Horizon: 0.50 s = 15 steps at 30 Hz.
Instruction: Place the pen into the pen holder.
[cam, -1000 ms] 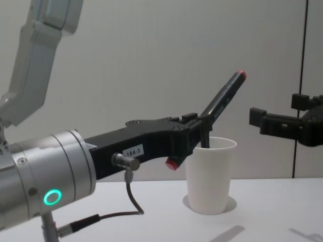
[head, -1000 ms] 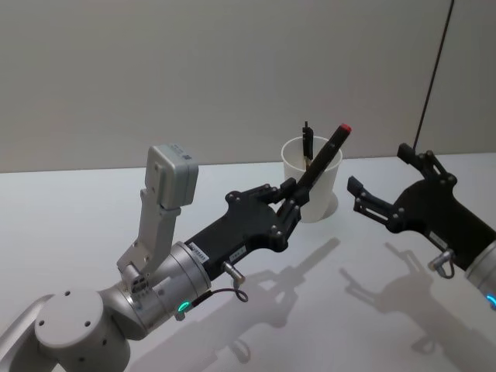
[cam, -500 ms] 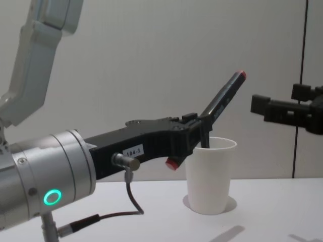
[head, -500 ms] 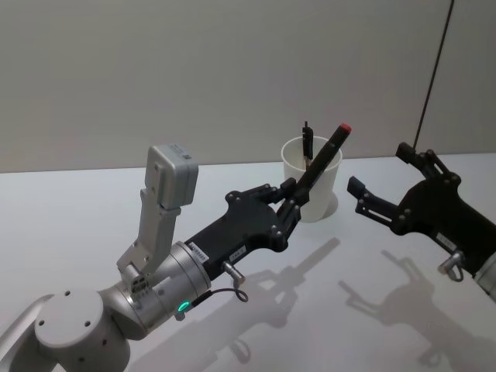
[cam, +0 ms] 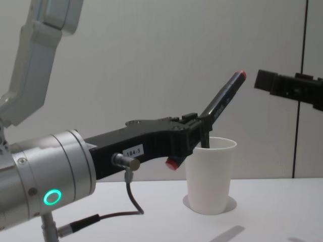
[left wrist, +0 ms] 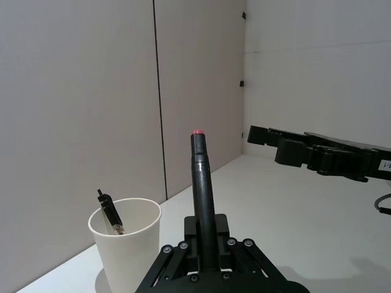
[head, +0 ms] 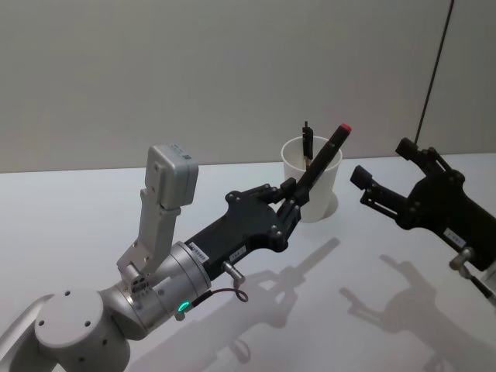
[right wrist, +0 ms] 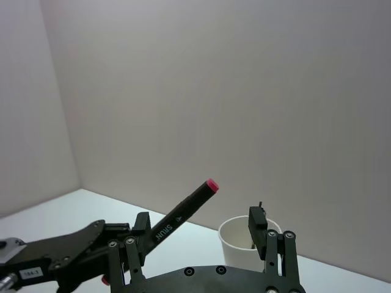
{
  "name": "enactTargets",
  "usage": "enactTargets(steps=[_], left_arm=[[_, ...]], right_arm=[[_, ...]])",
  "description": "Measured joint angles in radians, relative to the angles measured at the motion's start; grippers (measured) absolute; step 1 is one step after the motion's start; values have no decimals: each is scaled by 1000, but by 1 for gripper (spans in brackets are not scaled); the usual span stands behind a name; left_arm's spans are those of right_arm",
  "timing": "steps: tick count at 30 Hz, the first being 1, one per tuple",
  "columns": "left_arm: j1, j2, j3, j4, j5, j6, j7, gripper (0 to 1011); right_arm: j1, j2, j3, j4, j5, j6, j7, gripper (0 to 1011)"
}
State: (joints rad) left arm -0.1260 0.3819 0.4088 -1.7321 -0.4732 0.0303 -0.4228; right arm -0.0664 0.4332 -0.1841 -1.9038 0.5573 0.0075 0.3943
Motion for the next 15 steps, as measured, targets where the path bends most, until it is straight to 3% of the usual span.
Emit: enactTargets(steps=[3, 5, 15], left_arm=[[0, 0, 0, 0, 0, 0, 0, 170], [0, 0, 0, 0, 0, 0, 0, 171], [0, 0, 0, 0, 0, 0, 0, 170]], right_arm=[[-4, -1, 2, 0, 37, 5, 9, 1001], [-9, -2, 4, 0, 86, 13, 18, 1001], [-21, -12, 3, 10, 212, 42, 31, 1001]])
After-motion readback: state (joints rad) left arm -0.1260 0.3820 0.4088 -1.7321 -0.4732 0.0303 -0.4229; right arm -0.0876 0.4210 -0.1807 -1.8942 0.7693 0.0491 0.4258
